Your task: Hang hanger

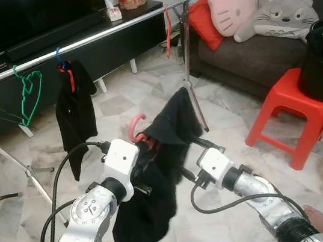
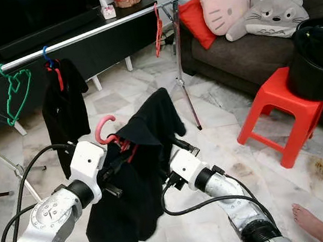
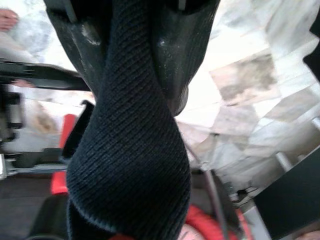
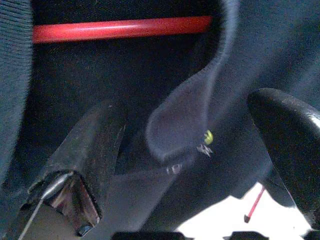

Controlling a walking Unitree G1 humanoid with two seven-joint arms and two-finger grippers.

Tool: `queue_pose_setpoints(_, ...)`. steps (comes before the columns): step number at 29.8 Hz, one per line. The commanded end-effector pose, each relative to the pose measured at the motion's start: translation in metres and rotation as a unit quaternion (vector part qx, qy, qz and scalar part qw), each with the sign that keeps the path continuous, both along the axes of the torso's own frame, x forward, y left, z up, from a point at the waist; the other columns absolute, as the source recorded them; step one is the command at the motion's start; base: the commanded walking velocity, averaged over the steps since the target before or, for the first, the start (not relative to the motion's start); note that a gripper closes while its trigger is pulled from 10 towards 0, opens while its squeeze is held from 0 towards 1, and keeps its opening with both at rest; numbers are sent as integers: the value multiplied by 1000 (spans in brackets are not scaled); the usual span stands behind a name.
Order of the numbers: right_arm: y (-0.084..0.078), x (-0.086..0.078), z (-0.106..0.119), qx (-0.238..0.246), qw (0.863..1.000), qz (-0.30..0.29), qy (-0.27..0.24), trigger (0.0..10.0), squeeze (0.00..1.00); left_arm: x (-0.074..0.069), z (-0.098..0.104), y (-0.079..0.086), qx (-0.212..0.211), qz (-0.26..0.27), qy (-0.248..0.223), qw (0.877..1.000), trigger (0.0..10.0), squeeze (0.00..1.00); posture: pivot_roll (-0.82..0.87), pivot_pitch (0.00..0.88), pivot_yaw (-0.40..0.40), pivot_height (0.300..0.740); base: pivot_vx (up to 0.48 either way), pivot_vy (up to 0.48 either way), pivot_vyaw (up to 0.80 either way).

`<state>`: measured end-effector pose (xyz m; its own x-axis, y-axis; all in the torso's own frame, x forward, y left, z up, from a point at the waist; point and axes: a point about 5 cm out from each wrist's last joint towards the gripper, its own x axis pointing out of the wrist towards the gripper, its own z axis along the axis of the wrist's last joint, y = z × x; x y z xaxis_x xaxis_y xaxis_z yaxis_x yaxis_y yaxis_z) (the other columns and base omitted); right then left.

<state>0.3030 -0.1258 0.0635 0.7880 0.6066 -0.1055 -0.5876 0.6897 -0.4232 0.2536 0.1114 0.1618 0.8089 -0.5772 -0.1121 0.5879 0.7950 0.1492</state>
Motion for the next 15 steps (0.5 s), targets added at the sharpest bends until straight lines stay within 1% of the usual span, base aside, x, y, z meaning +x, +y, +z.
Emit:
queue_pose_setpoints(1, 3, 2, 5, 2, 1000, 4, -10, 10000, 0, -3, 13, -4, -6, -18, -24, 1000, 10000, 0, -98, 0, 32, 740, 0, 0, 0)
queue_pose_setpoints(7, 1, 7, 9, 0, 1000, -14, -17, 10000, 0, -3, 15, -4, -6, -20, -23, 1000, 10000, 0, -96, 0, 29, 740, 0, 0, 0)
queue_pose_setpoints(8, -1, 8, 8, -6, 1000, -20, -15, 0, 0, -3, 14, -3, -5, -18, -21, 1000, 10000, 0, -96, 0, 29, 740, 0, 0, 0)
queue_pose_setpoints(15, -1, 8, 9, -3, 1000, -24, -20, 0, 0, -4, 14, -1, -2, -13, -18, 1000, 10000, 0, -97, 0, 26, 740, 0, 0, 0)
